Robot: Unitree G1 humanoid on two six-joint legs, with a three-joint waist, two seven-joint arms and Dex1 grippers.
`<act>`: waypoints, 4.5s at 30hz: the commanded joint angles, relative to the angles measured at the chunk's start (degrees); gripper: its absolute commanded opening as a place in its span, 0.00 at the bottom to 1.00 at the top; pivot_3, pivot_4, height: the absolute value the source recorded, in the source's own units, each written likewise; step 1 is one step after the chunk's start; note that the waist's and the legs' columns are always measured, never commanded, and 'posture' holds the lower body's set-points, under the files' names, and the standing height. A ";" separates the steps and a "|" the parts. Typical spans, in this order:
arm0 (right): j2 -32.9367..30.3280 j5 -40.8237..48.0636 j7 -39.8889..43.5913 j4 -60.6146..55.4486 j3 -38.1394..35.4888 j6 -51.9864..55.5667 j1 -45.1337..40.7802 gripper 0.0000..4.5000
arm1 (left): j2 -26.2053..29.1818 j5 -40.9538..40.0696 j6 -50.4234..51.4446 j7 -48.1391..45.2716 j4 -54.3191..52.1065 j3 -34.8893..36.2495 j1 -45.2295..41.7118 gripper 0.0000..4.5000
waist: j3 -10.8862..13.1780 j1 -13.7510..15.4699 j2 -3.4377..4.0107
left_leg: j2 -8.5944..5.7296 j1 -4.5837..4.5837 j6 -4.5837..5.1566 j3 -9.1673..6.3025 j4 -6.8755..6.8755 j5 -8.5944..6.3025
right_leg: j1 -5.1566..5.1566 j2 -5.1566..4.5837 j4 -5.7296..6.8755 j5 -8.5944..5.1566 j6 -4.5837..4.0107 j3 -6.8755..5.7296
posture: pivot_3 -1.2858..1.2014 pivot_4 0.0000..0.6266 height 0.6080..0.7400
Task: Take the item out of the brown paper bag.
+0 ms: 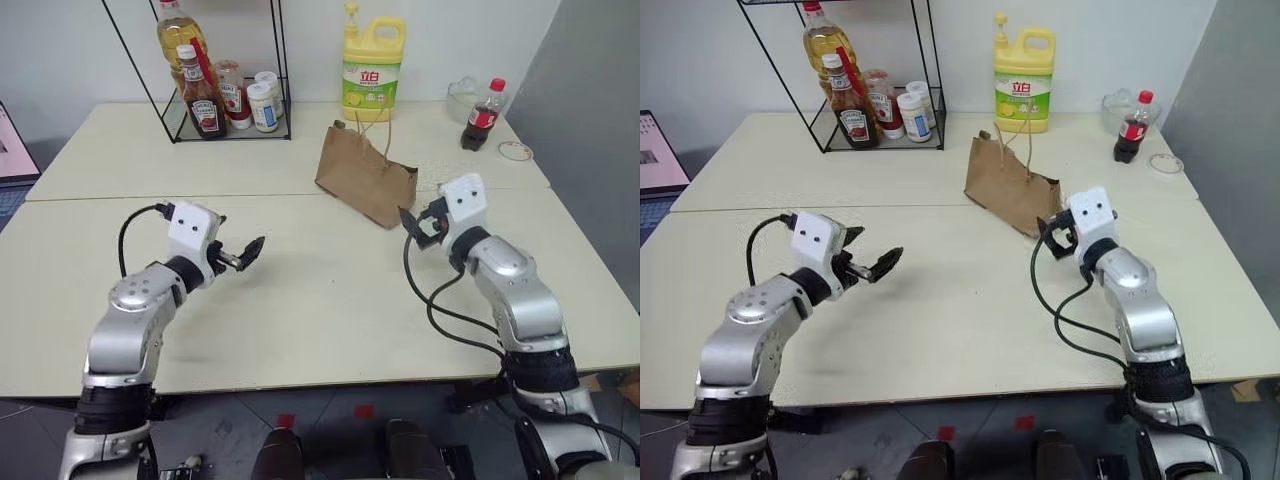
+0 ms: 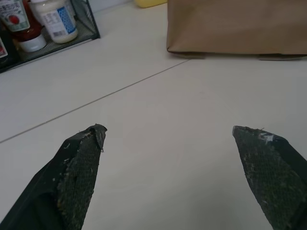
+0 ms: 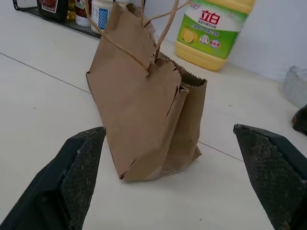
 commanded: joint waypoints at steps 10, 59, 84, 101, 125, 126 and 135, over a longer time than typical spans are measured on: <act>0.28 -3.73 3.62 24.23 3.10 -8.92 -19.41 1.00 | 8.29 -8.79 6.43 -13.54 -0.35 -0.32 -12.80 1.00 | 0.34 -0.30 -0.02 | 0.00 -0.06 0.00 0.00 -0.05 0.00 | -0.05 0.00 0.03 0.00 -0.01 -0.02 | 0.52 0.24 1.00; 7.65 -1.94 6.14 80.40 -10.48 -19.39 -57.38 1.00 | 7.94 -8.54 3.31 -9.09 -0.48 0.83 -14.35 1.00 | 0.96 -1.44 -0.03 | 0.01 -0.12 -0.02 0.02 -0.08 0.01 | -0.19 -0.01 0.21 0.02 -0.02 -0.01 | 0.52 0.24 1.00; 10.14 -3.51 3.77 81.10 -14.19 -23.24 -57.92 0.30 | 8.83 -9.85 6.62 -5.55 -6.06 3.67 -10.63 1.00 | 0.96 -1.60 -0.03 | 0.01 -0.17 -0.03 0.02 -0.06 0.02 | -0.20 -0.01 0.23 0.02 -0.03 -0.01 | 0.52 0.24 1.00; 9.08 -9.46 13.68 79.03 -6.07 -35.44 -61.25 0.01 | 7.24 -11.94 8.31 -3.47 -10.23 4.49 -7.66 1.00 | 0.96 -1.82 -0.03 | 0.01 -0.23 -0.21 0.02 -0.04 0.12 | -0.26 -0.01 0.25 0.02 -0.03 -0.01 | 0.52 0.24 1.00; 16.52 -0.48 21.53 76.77 -11.44 -39.47 -65.41 0.01 | 5.24 -26.21 19.84 5.07 -24.95 15.16 5.01 1.00 | 0.96 -2.71 -0.04 | 0.01 -0.86 -0.24 0.00 0.35 0.14 | -1.01 -0.01 0.94 0.01 -0.04 0.02 | 0.52 0.24 1.00; 17.12 -0.26 21.36 76.66 -11.55 -39.27 -65.56 0.01 | 5.05 -27.30 20.55 5.77 -26.09 15.76 5.97 1.00 | 0.96 -2.81 -0.04 | 0.01 -0.86 -0.24 0.00 0.34 0.13 | -1.01 -0.01 0.93 0.01 -0.04 0.02 | 0.52 0.24 1.00; 20.52 0.89 20.19 75.95 -11.79 -37.42 -67.23 0.01 | 5.39 -36.95 23.95 10.39 -29.81 21.84 9.20 1.00 | 0.97 -2.73 -0.13 | 0.02 -0.86 -0.24 -0.01 0.41 0.14 | -1.01 -0.01 1.01 0.01 -0.04 0.02 | 0.52 0.24 1.00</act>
